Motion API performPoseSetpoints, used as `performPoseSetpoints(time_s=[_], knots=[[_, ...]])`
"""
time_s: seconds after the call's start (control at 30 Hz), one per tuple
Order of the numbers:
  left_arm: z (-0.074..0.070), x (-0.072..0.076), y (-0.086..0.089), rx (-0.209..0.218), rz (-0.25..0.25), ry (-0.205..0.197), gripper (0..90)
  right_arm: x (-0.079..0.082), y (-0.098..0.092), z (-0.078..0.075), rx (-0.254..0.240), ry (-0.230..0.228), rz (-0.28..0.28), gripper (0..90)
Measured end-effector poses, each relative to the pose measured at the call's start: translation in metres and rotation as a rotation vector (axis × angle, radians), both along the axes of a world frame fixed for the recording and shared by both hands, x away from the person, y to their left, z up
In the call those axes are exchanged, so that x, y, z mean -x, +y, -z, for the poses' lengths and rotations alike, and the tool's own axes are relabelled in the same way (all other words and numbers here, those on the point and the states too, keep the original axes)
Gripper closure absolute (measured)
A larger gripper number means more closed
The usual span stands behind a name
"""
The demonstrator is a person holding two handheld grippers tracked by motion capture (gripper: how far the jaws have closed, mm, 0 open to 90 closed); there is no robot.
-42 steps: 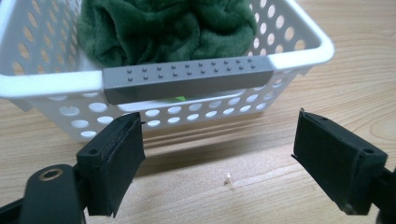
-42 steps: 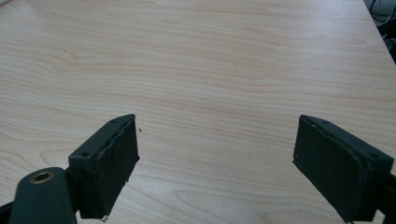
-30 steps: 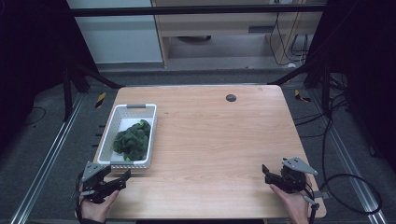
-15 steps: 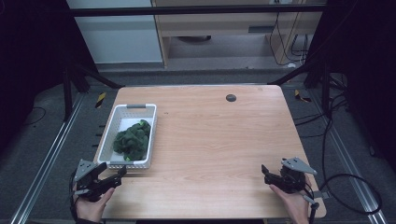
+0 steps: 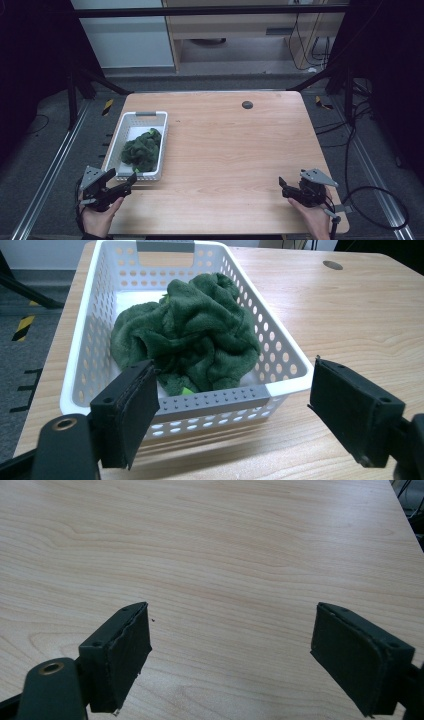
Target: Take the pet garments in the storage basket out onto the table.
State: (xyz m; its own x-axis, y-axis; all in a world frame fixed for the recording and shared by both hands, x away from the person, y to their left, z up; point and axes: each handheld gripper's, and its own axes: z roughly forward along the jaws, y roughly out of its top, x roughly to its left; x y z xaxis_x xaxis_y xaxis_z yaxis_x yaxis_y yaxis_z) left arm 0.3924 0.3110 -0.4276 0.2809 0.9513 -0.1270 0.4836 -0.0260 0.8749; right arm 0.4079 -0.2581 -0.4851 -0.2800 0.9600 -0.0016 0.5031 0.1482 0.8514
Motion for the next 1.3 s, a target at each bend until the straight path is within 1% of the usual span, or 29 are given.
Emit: performPoseSetpoints(time_s=[0.13, 0.27, 0.4, 0.43, 0.57, 0.77, 0.97, 1.13, 1.3], knots=[[-0.005, -0.002, 0.001, 0.006, 0.000, -0.013, 18.8, 0.000, -0.001, -0.001, -0.011, -0.002, 0.001, 15.3], [-0.011, -0.005, 0.002, 0.000, 0.011, -0.023, 18.8, -0.001, -0.003, 0.000, -0.009, -0.007, 0.005, 15.2], [-0.014, -0.009, 0.005, 0.000, 0.019, -0.020, 18.8, -0.001, -0.004, -0.001, -0.006, -0.009, 0.002, 15.1], [-0.015, -0.010, 0.006, -0.001, 0.021, -0.022, 18.8, 0.000, -0.003, -0.001, -0.014, -0.008, 0.004, 15.1], [-0.022, -0.015, 0.009, -0.010, 0.025, -0.027, 18.8, -0.001, -0.004, -0.002, -0.009, -0.013, 0.004, 15.1], [-0.028, -0.022, 0.009, -0.013, 0.025, -0.028, 18.6, -0.002, -0.004, -0.002, -0.006, -0.010, -0.002, 15.2], [-0.034, -0.032, 0.009, -0.021, 0.037, -0.022, 18.4, -0.002, -0.004, -0.003, -0.011, -0.008, -0.006, 15.1], [-0.039, -0.043, 0.009, -0.029, 0.052, -0.002, 18.0, -0.002, -0.005, -0.003, -0.009, -0.012, -0.009, 15.1], [-0.041, -0.051, 0.010, -0.029, 0.050, 0.007, 17.3, -0.003, -0.005, -0.002, -0.006, -0.005, -0.015, 14.5]])
